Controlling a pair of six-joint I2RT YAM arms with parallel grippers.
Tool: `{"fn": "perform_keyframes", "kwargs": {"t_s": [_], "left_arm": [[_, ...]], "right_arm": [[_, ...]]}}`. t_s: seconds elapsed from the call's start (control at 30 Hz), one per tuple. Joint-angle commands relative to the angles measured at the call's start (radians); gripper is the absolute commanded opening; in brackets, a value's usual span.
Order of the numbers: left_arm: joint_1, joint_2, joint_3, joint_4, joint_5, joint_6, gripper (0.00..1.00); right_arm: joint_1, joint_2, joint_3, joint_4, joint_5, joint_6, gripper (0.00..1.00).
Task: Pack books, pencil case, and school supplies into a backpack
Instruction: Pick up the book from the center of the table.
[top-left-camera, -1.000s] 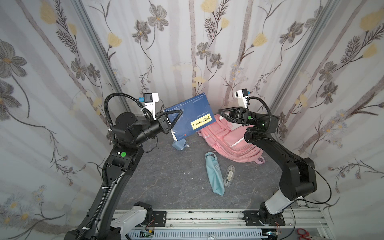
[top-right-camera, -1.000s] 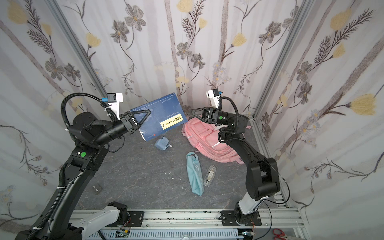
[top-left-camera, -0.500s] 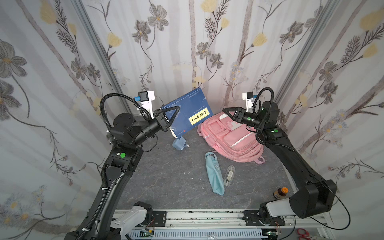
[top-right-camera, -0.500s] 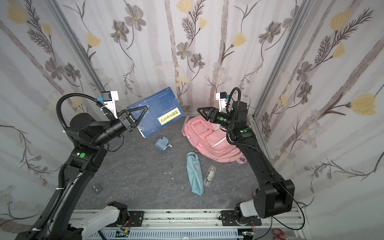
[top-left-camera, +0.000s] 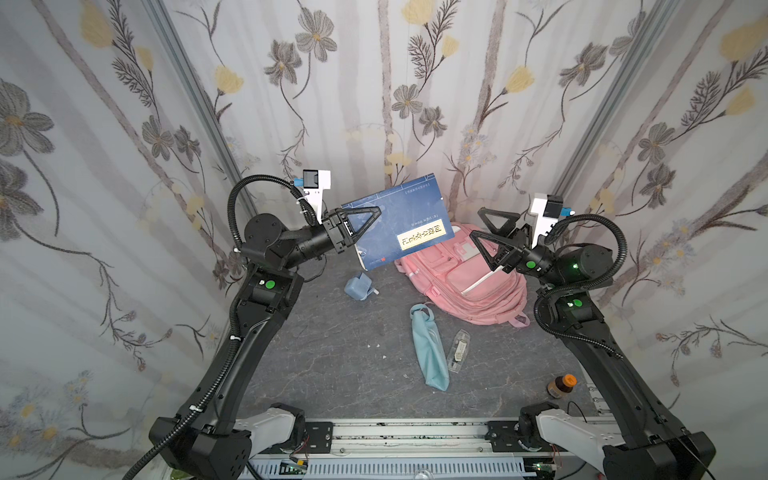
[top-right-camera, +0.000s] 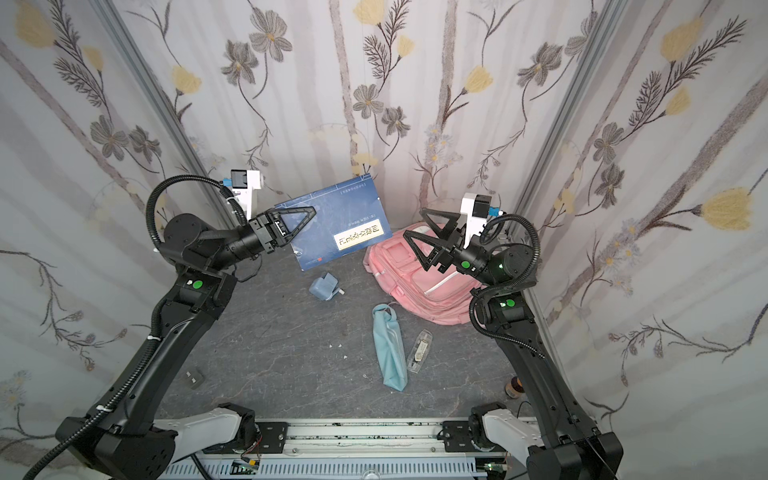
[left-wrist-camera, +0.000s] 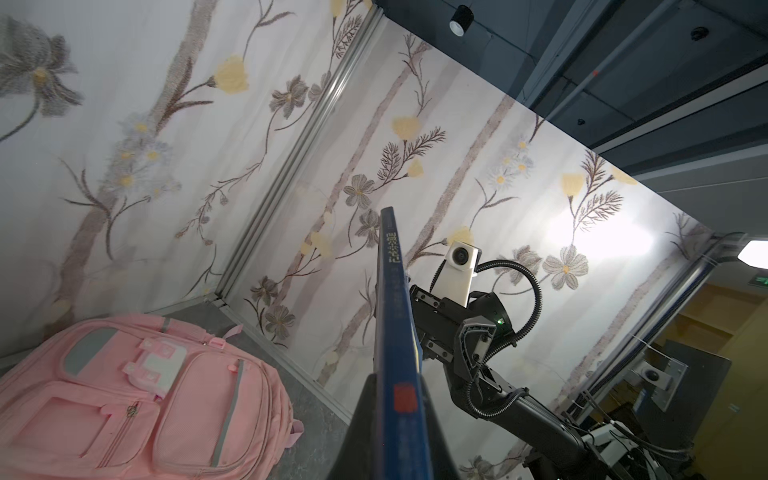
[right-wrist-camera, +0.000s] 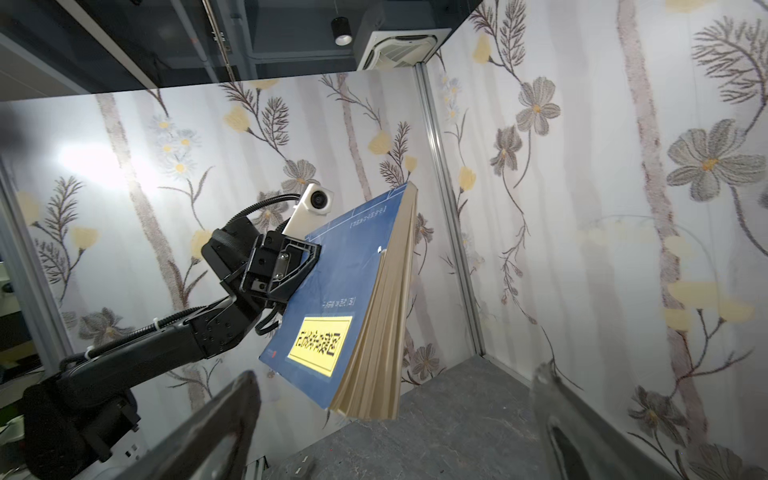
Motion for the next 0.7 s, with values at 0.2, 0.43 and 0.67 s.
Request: {"fn": "perform_keyframes", "kwargs": {"t_s": [0.2, 0.43, 0.67], "left_arm": [[-0.048, 0.016, 0.033, 0.055, 0.101, 0.016, 0.00], [-0.092, 0.025, 0.052, 0.013, 0.128, 0.068, 0.00], [-0.103, 0.018, 0.052, 0.009, 0.130, 0.082, 0.00]], "right_arm": [[0.091, 0.060, 0.098, 0.112, -0.122, 0.091, 0.99], [0.147, 0.115, 0.170, 0.007, -0.128, 0.088, 0.93], [0.156, 0.145, 0.202, -0.056, -0.176, 0.088, 0.83]]}}
